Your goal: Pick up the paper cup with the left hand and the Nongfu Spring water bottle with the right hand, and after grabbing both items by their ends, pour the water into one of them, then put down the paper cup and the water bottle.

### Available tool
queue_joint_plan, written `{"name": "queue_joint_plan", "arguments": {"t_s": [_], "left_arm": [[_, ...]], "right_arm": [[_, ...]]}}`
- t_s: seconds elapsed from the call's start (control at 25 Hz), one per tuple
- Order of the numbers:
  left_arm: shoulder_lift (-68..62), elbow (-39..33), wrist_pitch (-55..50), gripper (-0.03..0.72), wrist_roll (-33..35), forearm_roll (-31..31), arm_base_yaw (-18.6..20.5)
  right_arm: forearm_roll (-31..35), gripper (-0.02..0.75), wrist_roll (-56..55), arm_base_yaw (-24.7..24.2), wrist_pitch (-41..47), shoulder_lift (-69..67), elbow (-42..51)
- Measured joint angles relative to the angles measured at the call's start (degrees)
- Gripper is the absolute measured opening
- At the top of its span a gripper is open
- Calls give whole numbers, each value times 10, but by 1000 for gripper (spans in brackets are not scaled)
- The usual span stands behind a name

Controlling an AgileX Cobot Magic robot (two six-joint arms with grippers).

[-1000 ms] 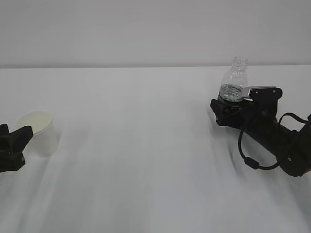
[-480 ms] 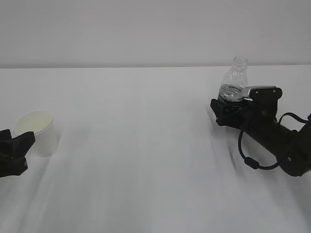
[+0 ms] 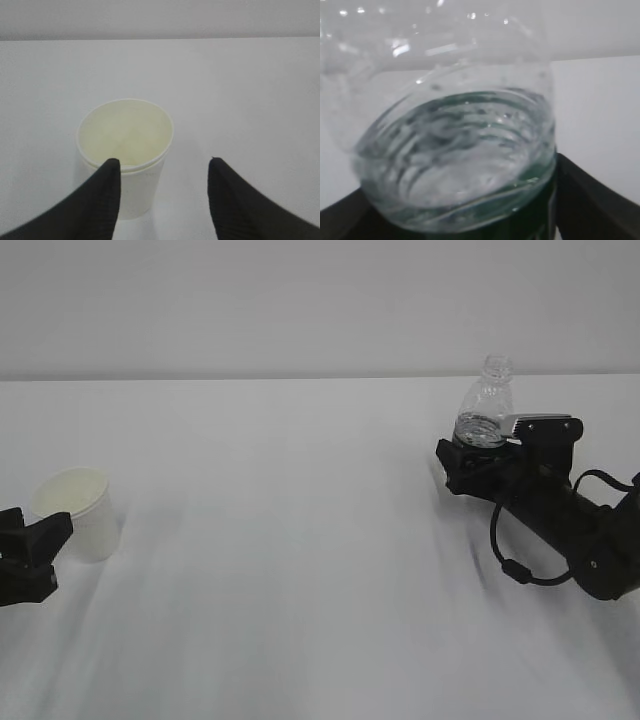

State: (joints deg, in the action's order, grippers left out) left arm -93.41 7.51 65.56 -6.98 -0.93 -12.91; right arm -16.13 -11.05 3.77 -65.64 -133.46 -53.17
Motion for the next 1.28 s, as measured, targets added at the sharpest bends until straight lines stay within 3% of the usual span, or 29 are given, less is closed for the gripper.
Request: {"name": "queue_joint_plan", "arguments": {"t_s": [0.56, 0.92, 1.12, 1.28], "left_arm": [[0, 0, 0, 398, 0, 0, 0], [0, 0, 0, 398, 0, 0, 0], [0, 0, 0, 398, 1, 0, 0], [0, 0, 0, 398, 1, 0, 0]], "right_arm": [[9, 517, 0, 0, 0, 0, 0], [10, 508, 6, 0, 0, 0, 0], [10, 515, 34, 0, 0, 0, 0], [10, 596, 36, 0, 0, 0, 0]]}}
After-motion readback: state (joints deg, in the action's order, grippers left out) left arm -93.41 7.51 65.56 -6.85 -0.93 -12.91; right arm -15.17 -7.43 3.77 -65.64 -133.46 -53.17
